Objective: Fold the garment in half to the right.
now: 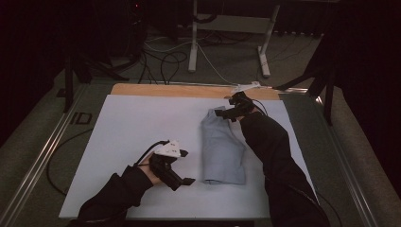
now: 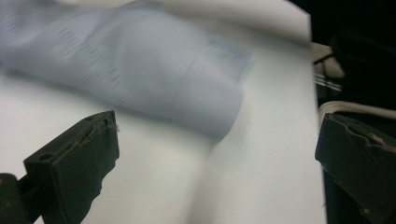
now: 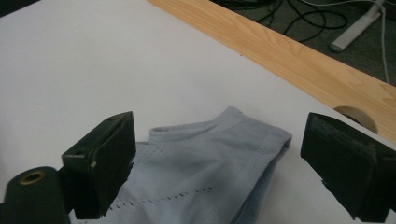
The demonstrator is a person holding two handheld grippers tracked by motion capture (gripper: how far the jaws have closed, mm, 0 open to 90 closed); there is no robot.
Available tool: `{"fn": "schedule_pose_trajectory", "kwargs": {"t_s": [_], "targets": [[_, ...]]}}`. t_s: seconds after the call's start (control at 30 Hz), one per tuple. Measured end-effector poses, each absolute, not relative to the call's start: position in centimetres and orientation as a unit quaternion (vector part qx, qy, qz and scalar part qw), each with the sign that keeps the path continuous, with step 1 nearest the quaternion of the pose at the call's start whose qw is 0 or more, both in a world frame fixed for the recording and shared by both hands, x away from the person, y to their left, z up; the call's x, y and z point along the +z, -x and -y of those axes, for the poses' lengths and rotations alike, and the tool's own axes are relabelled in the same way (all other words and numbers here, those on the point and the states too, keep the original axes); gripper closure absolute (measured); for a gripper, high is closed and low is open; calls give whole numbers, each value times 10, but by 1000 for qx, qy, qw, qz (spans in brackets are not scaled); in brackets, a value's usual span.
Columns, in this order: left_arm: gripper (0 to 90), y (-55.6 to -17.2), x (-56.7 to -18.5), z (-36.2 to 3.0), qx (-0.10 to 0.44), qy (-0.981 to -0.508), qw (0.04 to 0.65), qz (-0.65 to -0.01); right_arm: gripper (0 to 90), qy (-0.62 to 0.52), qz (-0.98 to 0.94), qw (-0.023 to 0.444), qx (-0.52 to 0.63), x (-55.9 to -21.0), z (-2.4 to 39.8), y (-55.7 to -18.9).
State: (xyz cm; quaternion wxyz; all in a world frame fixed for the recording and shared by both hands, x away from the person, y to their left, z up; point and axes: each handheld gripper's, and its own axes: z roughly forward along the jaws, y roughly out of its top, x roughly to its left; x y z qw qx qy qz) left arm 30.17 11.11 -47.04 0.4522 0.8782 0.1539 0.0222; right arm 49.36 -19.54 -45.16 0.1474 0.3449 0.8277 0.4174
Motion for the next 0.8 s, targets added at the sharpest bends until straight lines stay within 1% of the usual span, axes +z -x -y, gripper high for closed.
{"fn": "schedule_pose_trajectory", "kwargs": {"t_s": [0.13,0.27,0.3,0.33,0.37,0.5,0.57,0.6,0.73,0.8], "targets": [[7,-299,-477,-132,35,-876,450,-171,102,-346,-828,144,418,-454,195,-494],[7,-293,-487,-154,59,-871,449,-191,102,-350,-829,134,416,-459,195,-497],[7,-293,-487,-154,59,-871,449,-191,102,-350,-829,134,416,-459,195,-497],[7,-290,-491,-164,68,-868,449,-201,111,-353,-829,137,411,-461,195,-498],[9,-287,-494,-171,75,-864,451,-208,160,-361,-828,140,405,-464,196,-500],[10,-280,-502,-190,85,-856,455,-230,204,-379,-823,136,401,-472,199,-507],[10,-277,-506,-199,90,-850,459,-243,212,-390,-821,131,395,-478,200,-510],[10,-276,-508,-203,93,-847,460,-250,232,-394,-822,128,391,-481,201,-511],[10,-271,-510,-215,105,-843,458,-262,237,-407,-828,121,366,-494,203,-516],[10,-270,-510,-220,110,-839,461,-268,249,-423,-827,109,353,-505,206,-519]]}}
